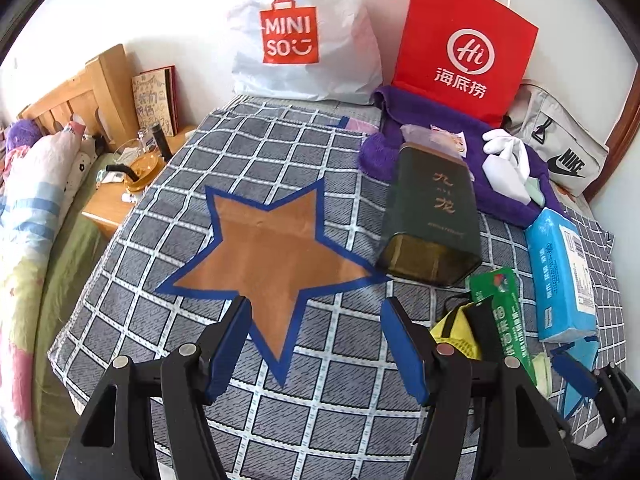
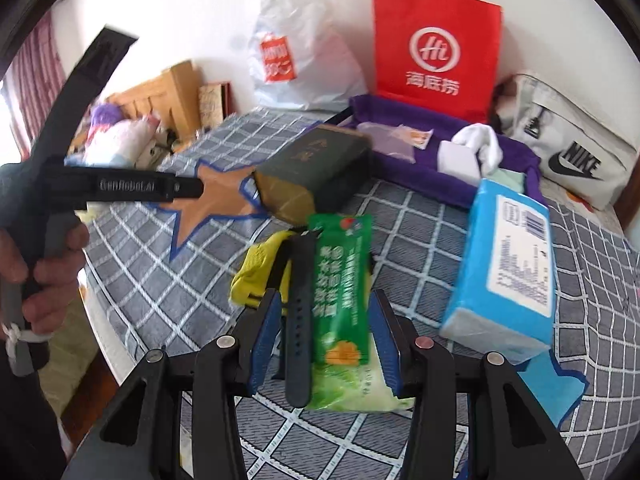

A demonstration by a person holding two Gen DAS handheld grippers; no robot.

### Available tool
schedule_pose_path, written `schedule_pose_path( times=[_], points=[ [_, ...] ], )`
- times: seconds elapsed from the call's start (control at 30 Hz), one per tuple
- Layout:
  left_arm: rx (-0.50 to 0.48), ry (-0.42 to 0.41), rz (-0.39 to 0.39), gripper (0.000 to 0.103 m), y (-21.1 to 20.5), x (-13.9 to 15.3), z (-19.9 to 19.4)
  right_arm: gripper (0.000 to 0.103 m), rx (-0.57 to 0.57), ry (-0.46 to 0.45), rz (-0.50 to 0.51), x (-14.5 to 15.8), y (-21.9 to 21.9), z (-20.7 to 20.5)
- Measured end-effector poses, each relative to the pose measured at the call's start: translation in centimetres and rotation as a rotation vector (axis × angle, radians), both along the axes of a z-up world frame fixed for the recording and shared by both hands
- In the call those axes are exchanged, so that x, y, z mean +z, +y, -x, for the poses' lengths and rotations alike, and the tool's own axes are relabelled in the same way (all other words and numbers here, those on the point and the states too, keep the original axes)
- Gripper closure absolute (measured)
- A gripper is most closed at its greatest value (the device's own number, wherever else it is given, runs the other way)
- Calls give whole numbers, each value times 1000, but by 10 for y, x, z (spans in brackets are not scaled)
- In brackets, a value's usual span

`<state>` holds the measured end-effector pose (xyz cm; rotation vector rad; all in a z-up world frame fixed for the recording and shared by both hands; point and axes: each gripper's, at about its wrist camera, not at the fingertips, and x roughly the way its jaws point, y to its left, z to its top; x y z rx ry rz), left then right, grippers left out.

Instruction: Organize soft objects

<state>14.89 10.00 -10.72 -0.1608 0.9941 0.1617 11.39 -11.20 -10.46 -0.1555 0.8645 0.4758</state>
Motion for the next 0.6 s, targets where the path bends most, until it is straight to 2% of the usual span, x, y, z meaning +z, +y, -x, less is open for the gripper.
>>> schedule_pose_path(
  times=[0.2, 0.33, 0.4, 0.43, 0.53, 0.6],
  points=[
    [-13, 29, 24, 38, 9, -17, 1, 58, 28, 17, 119, -27, 28, -4],
    [-18, 32, 7, 38, 12, -21, -3, 60, 24, 7, 180, -38, 36, -6],
    [-14, 32, 15, 38, 15, -21, -4, 80, 18, 4, 195, -41, 37, -9],
    [-12, 31, 23, 38, 17, -21, -5, 87, 31, 10, 192, -42, 38, -9],
    [-18, 28, 26, 38, 17, -21, -5, 93, 43, 7, 189, -38, 37, -9],
    [-25, 30, 21, 38, 15, -21, -4, 97, 42, 30, 122, -30, 29, -9]
  ],
)
